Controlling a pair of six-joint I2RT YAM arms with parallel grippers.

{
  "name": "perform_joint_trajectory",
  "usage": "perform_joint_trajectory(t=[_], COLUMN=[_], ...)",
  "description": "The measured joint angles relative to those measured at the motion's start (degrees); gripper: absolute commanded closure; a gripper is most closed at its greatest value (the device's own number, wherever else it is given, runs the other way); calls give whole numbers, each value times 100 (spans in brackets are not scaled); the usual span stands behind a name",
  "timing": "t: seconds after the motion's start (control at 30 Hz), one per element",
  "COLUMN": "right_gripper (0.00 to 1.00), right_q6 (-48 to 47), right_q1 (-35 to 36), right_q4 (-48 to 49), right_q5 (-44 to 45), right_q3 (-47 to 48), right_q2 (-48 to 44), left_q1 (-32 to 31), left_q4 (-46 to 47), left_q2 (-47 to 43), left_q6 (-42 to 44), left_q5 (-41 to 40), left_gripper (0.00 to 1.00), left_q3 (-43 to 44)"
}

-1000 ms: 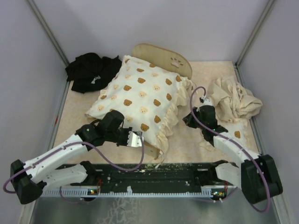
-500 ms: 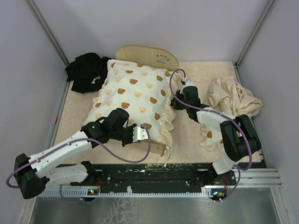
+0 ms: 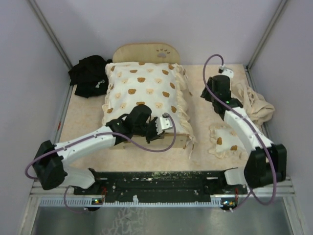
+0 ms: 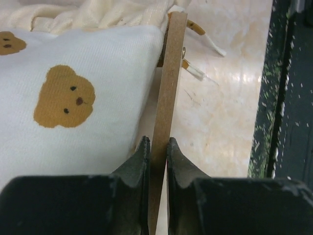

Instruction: Set up the pet bed

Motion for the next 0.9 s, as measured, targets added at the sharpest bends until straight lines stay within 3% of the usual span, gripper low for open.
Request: perform_joint_trajectory(t=[0.27,0.5,0.67,0.9], right_gripper=[50,50,51,51], right_q6=[903,2015,2933,3941], right_q1=[4,4,4,411], right_q4=[-1259,-2105,-2286,-2083], right_q5=[922,927,529,46], right_q3=[-402,-909,-1193,-1534], right_q2=[-2076,-2931,-3086,-2863], left_q1=[-24,-24,9,225], left_q4=[1062,1598,1644,1436], left_q2=[1512,2555,2332,1152], left_q6=[-728,-1488,-1735,-1556], left_q5=[-345,-586,-1021,-1486], left_gripper=[99,62,50,47], left_q3=[1012,1967,2151,1897])
